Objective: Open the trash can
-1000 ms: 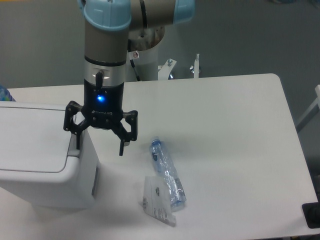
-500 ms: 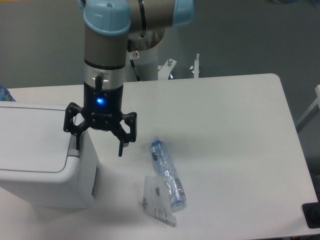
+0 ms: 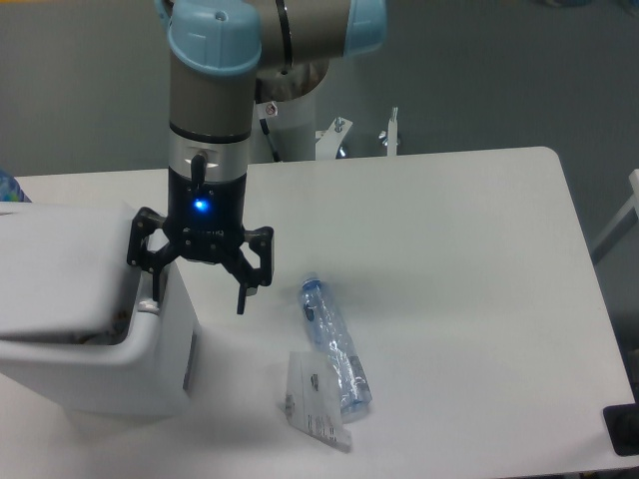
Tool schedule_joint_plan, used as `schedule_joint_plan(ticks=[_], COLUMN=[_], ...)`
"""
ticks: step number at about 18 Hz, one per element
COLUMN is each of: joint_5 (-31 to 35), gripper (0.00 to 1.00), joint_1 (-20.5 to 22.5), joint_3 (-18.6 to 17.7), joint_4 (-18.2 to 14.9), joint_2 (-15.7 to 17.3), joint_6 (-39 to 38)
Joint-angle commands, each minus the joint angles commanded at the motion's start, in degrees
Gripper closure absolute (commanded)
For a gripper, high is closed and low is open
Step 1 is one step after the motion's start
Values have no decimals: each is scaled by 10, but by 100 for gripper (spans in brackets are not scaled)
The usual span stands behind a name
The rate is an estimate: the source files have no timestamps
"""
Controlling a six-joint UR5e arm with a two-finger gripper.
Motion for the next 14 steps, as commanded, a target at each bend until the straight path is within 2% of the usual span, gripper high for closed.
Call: schedule_joint_plan(ticks=[10, 14], joint_5=[0, 0], gripper=[0, 0], joint_1=[3, 39], joint_3=[4, 3], joint_4=[3, 8], joint_2=[0, -3], joint_6=[11, 28])
